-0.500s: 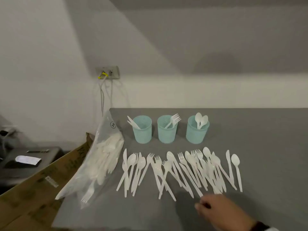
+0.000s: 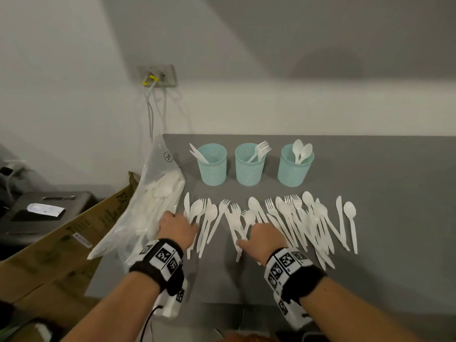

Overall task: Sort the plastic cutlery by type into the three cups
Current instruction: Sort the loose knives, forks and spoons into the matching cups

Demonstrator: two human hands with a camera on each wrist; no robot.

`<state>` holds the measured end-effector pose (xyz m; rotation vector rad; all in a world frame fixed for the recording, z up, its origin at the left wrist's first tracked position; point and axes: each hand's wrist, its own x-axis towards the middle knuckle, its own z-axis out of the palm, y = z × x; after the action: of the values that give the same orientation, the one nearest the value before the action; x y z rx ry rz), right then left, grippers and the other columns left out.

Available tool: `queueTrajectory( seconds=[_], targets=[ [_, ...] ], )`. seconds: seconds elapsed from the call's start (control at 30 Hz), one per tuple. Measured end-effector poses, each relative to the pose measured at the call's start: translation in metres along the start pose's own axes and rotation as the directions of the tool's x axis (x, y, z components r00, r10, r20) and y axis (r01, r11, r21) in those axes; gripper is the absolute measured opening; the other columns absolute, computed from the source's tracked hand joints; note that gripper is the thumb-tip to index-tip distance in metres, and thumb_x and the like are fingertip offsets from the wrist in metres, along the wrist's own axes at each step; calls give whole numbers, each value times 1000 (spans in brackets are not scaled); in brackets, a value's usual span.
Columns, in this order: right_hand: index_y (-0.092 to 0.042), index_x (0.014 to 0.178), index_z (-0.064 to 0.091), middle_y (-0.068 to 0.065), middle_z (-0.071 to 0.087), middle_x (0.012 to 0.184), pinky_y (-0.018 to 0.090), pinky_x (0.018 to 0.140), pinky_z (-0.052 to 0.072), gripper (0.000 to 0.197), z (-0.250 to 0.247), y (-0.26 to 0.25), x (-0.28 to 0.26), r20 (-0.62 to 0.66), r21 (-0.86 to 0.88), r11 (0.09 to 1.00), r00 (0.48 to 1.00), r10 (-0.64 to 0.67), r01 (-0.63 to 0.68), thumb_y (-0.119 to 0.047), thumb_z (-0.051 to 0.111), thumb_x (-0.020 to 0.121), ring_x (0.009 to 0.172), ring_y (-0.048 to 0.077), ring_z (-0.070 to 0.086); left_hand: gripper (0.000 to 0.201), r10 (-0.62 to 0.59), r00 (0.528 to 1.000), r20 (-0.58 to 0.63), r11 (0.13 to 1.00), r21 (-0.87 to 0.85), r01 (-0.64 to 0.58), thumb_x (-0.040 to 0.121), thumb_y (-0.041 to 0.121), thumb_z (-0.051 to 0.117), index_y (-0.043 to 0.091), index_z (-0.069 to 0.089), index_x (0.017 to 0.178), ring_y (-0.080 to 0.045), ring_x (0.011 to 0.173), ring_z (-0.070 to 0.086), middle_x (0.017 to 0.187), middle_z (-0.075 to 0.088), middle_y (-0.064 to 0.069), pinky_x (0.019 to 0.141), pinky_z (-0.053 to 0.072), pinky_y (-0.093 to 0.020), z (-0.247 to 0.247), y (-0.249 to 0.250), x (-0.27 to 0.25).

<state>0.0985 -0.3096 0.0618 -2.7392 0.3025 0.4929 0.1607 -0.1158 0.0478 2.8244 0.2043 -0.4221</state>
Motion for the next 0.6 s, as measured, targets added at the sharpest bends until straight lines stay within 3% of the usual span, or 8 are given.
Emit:
queueTrajectory(
  seconds=[0.17, 0.3, 0.4, 0.5, 0.6],
  targets=[
    [-12, 101, 55, 3, 64, 103, 28, 73, 44, 31, 15, -1, 11, -18, 125, 992, 1000, -1, 3, -34, 65, 82, 95, 22, 62, 41, -17, 999, 33, 999, -38, 18, 91, 36, 55, 3, 57, 115, -32, 109, 56, 121, 56, -17, 88, 45, -35, 6, -4, 12],
    [-10, 111, 56, 6, 65, 109, 30, 84, 49, 33, 16, 0, 18, 5, 219, 976, 1000, -8, 7, -25, 65, 83, 101, 23, 62, 28, 38, 998, 56, 985, -169, -28, 88, 30, 64, 6, 63, 104, -24, 88, 61, 101, 68, -10, 83, 48, -32, 4, -11, 17],
    [-7, 115, 55, 9, 64, 107, 39, 87, 54, 37, 14, -4, 22, 28, 315, 949, 1000, -2, -6, -22, 67, 84, 98, 29, 65, 29, 66, 995, 73, 974, -221, -49, 86, 27, 67, 9, 65, 108, -19, 87, 60, 103, 70, -7, 85, 45, -29, 1, -11, 15],
    [-6, 115, 55, 11, 67, 95, 45, 80, 57, 39, 14, -14, 28, 70, 424, 905, 998, 5, -35, -20, 69, 82, 86, 32, 69, 34, 84, 991, 105, 965, -255, -54, 85, 26, 69, 9, 63, 114, -22, 101, 64, 109, 70, -6, 88, 43, -27, -4, -8, 13],
    [-8, 122, 53, 10, 67, 86, 41, 63, 60, 43, 15, -25, 31, 150, 519, 853, 988, -36, -48, -22, 68, 83, 69, 29, 69, 29, 122, 987, 108, 965, -247, -92, 88, 29, 66, 12, 64, 111, -21, 99, 63, 105, 70, -4, 81, 40, -23, -6, -3, 12]
  ],
)
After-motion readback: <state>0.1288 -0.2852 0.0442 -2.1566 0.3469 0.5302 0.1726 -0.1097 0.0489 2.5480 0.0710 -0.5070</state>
